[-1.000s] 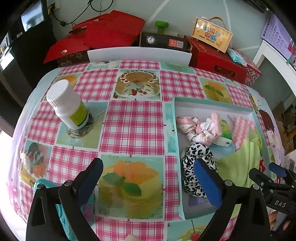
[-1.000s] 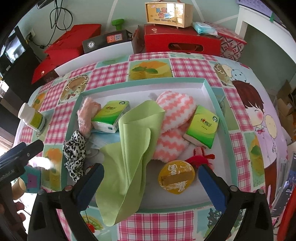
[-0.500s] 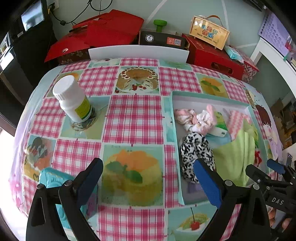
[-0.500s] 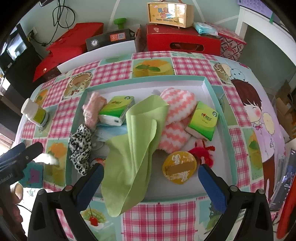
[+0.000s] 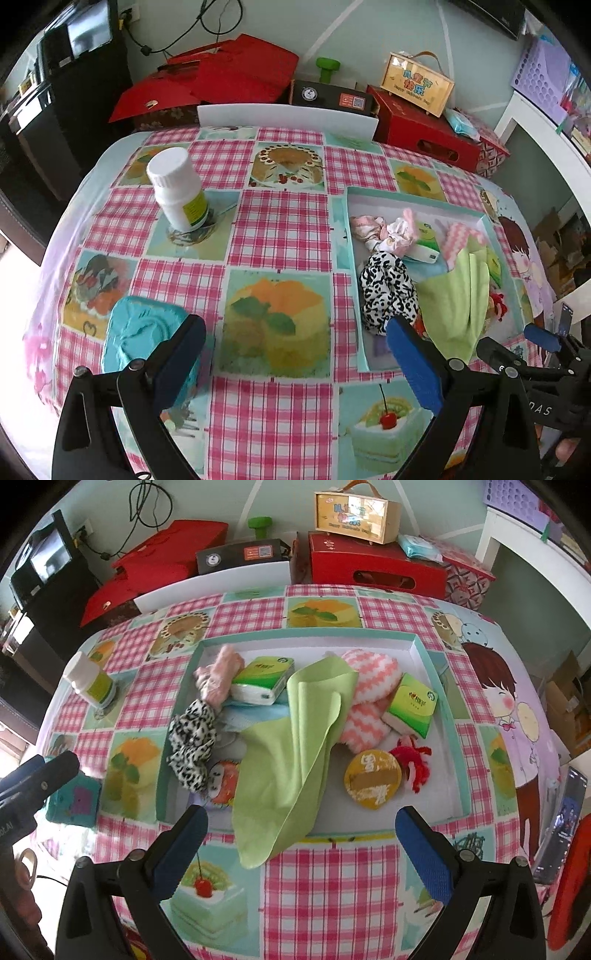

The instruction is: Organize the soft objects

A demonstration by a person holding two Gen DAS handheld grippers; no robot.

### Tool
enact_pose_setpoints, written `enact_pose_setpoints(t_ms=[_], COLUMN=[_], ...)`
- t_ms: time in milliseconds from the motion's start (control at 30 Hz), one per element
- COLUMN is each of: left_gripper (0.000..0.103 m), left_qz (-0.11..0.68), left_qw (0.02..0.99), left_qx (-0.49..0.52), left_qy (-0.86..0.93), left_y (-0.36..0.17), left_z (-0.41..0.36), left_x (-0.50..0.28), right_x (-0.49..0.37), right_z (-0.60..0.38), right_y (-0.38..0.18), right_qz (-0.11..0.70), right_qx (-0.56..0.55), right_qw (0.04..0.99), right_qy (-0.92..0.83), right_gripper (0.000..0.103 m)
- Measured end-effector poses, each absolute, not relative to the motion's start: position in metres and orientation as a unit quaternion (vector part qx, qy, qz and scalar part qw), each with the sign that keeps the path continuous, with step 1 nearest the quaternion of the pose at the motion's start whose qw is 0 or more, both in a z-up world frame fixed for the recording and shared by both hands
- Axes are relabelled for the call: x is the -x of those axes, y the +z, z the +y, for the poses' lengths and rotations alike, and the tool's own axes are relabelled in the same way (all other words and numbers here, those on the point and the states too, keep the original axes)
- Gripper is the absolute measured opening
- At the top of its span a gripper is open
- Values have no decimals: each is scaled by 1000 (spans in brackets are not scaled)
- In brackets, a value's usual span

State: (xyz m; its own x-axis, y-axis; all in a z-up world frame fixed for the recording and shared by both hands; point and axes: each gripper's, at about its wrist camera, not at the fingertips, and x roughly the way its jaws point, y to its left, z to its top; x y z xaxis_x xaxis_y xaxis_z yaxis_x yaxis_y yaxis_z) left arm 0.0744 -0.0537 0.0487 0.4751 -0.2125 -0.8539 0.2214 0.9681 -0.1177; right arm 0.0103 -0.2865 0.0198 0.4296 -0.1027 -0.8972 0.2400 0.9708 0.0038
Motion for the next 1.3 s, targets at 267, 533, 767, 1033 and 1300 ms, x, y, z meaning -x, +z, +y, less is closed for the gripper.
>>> enact_pose_setpoints(t_ms=[267, 533, 767, 1033, 1300], left_gripper=[98, 98, 98, 98, 98], left_qz=[493, 488, 488, 501, 507], left_qw=[863, 867, 867, 860, 857], left_qx=[-9, -20, -31, -43, -47], left_qy=[-106, -99, -94, -83, -75], left_y=[53, 56, 53, 45, 42], left_z=[-41, -36, -32, -29, -24], left_x=[-55, -33, -15, -1, 5], right_x=[8, 27, 39, 55, 60], right_z=[-278, -273, -270, -263, -258], right_y=[25, 29, 29, 26, 27], right_qz=[521, 519, 517, 516, 519], right_qx=[-62, -62, -62, -58, -53], right_qw=[845, 846, 847, 847, 846], right_qy=[-105, -109, -111, -111, -109], right_gripper=[103, 103, 103, 103, 103])
